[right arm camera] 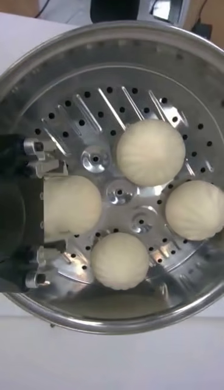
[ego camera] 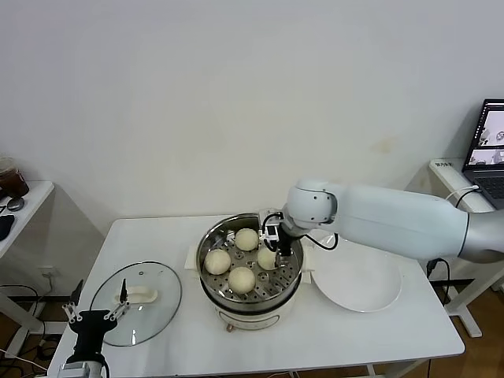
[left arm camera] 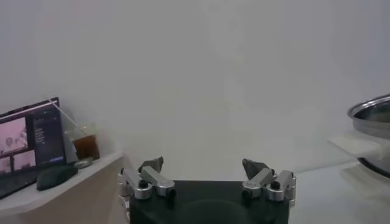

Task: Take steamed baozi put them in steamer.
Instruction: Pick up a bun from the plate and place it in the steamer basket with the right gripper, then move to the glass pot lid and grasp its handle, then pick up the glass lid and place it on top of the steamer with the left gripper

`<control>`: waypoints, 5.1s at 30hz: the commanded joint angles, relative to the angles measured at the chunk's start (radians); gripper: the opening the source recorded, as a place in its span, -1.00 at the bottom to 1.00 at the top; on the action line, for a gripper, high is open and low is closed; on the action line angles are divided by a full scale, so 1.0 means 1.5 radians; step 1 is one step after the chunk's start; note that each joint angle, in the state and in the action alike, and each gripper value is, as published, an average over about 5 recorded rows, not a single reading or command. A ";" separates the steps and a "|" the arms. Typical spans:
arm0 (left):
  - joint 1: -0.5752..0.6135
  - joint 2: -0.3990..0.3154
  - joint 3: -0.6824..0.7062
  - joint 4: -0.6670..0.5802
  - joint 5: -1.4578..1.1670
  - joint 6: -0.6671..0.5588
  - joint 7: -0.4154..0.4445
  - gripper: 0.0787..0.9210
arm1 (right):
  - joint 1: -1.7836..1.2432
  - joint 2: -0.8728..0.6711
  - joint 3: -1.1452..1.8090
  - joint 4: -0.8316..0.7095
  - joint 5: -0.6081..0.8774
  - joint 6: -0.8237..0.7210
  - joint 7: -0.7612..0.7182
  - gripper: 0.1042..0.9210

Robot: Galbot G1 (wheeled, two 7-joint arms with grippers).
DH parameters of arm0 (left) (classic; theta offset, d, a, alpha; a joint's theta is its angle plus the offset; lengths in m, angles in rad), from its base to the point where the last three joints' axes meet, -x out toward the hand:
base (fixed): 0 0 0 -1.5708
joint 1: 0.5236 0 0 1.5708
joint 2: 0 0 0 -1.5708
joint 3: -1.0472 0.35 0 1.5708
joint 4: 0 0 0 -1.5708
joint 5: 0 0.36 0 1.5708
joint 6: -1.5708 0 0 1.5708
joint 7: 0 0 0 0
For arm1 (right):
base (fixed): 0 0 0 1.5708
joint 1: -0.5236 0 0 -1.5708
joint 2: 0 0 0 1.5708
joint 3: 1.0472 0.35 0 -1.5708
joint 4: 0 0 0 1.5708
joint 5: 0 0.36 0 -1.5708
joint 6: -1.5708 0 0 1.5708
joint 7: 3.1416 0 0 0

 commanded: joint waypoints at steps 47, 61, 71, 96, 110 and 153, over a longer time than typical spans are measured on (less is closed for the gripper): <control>0.012 0.111 -0.003 0.156 0.777 -0.033 -0.139 0.77 | -1.411 0.307 1.472 0.208 -0.173 0.610 0.359 0.76; -0.072 0.166 0.052 0.311 0.928 -0.051 -0.165 0.77 | -1.427 0.303 1.421 0.198 -0.145 0.588 0.355 0.76; -0.168 0.187 0.072 0.358 0.921 -0.039 -0.137 0.77 | -1.434 0.317 1.400 0.207 -0.157 0.594 0.356 0.76; -0.289 0.194 0.131 0.453 0.898 -0.022 -0.095 0.63 | -1.439 0.335 1.378 0.215 -0.170 0.602 0.348 0.76; -0.256 0.190 0.122 0.415 0.854 -0.023 -0.083 -0.33 | -1.451 0.329 1.370 0.226 -0.174 0.603 0.346 0.76; -0.474 0.274 0.487 -0.048 0.661 0.500 0.220 -0.78 | -1.401 0.325 1.293 0.115 -0.378 0.715 0.384 0.76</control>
